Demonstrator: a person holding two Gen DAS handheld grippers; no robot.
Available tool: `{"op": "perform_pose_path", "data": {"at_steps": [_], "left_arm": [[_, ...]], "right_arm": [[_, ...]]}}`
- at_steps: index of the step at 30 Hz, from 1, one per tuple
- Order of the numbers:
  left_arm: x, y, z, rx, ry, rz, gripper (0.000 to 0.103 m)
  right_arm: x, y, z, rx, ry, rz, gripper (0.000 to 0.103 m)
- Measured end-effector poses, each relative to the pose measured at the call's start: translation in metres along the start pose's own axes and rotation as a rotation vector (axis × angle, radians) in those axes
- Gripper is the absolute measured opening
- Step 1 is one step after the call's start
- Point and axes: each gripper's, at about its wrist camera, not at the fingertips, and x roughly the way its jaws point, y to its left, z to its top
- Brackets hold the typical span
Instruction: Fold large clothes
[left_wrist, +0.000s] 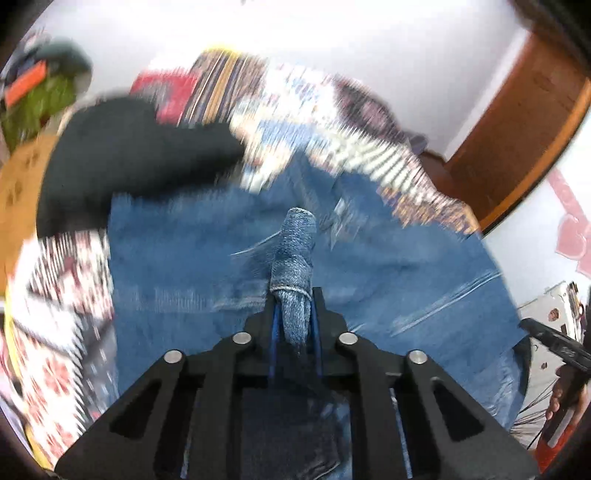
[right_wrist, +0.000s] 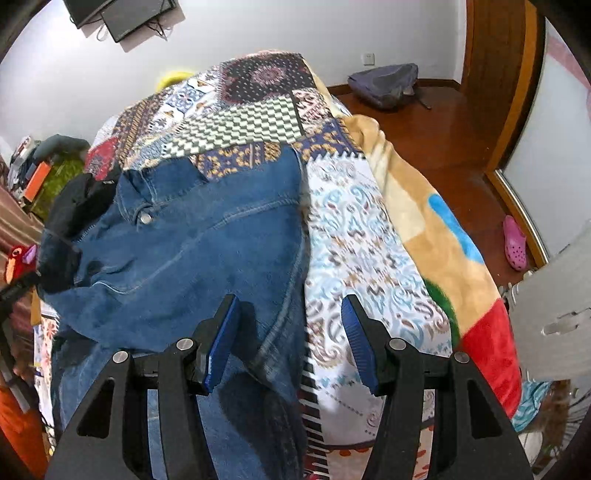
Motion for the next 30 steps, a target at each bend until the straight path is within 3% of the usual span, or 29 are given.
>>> {"op": "perform_pose_path", "data": {"at_steps": [5,9,12,15,17,19,22,27,30], "left_arm": [[-0.046,-0.015,0.027,0.104,-0.165,0.025,0.012],[-0.059,-0.002,0.028,0.119,-0.217,0.069,0.012],[-0.045,0.020,0.013,0.099,-0.156,0.099,0.012],[-0.015,0.045,-0.009,0.076,-0.029,0.123,0.016],[0.003,0.062,-0.029,0.050,0.065,0.110,0.019],[0.011,0.071,-0.048,0.045,0.116,0.130,0.032],[0.013,0.079,-0.070,0.043,0.133,0.178,0.049],[0.000,0.095,-0.083,-0.005,0.114,0.188,0.075],[-0.005,0.100,-0.086,0.013,0.151,0.210,0.078]], "right_arm": [[-0.006,0.006,0.006,-0.045,-0.045,0.006,0.053],[0.015,0.013,-0.002,-0.080,0.015,-0.001,0.053],[0.033,0.014,-0.012,-0.094,0.077,-0.014,0.053],[0.031,0.013,-0.018,-0.100,0.051,-0.035,0.066],[0.029,0.010,-0.019,-0.090,0.052,-0.029,0.067],[0.028,0.008,-0.020,-0.080,0.053,-0.024,0.067],[0.027,0.007,-0.020,-0.078,0.055,-0.028,0.067],[0.029,0.010,-0.018,-0.077,0.067,-0.032,0.067],[0.029,0.010,-0.015,-0.079,0.086,-0.025,0.067]]}}
